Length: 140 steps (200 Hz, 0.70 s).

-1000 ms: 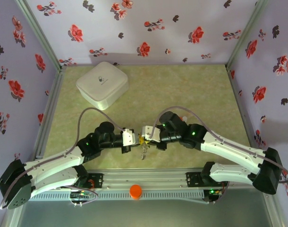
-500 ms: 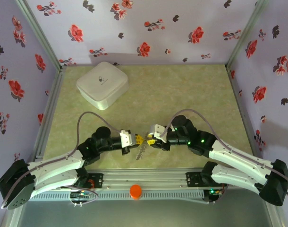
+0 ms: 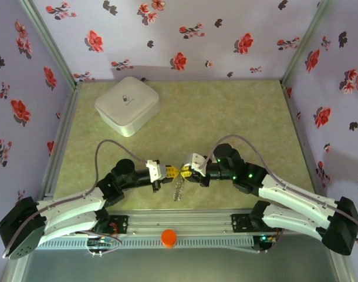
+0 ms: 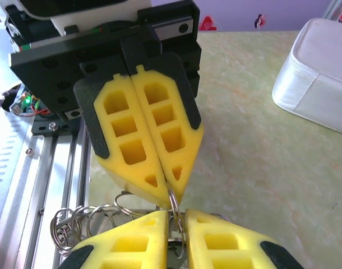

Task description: Put the keys on the keyring

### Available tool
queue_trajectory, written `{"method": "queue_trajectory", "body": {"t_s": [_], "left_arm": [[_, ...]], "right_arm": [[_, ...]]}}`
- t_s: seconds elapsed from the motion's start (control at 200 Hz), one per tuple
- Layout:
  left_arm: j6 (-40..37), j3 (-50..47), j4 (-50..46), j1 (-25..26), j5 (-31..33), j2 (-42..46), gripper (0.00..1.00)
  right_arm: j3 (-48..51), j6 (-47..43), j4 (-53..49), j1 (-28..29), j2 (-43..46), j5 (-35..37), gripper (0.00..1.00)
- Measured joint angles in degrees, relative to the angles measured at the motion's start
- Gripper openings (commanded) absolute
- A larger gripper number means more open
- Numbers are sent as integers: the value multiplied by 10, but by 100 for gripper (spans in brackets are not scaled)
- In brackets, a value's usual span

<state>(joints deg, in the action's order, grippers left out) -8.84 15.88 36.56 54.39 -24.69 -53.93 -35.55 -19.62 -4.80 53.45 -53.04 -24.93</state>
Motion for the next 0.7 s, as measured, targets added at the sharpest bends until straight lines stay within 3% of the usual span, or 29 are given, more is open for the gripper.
{"method": "queue_trajectory", "body": {"t_s": [0.175, 0.33, 0.405, 0.435, 0.7], "left_arm": [[4, -2, 3, 0, -2, 0, 0], [4, -5, 2, 0, -2, 0, 0], [2, -5, -4, 0, -2, 3, 17], [-3, -5, -7, 0, -1, 4, 20], [-43, 43, -109, 0, 2, 8, 13]], "right_arm": [[0, 3, 2, -2, -1, -5, 0], [-6, -2, -9, -3, -9, -8, 0], [-10, -4, -15, -3, -11, -10, 0], [-13, -6, -19, -3, -13, -11, 0], [-78, -37, -107, 1, -48, -12, 0]]}}
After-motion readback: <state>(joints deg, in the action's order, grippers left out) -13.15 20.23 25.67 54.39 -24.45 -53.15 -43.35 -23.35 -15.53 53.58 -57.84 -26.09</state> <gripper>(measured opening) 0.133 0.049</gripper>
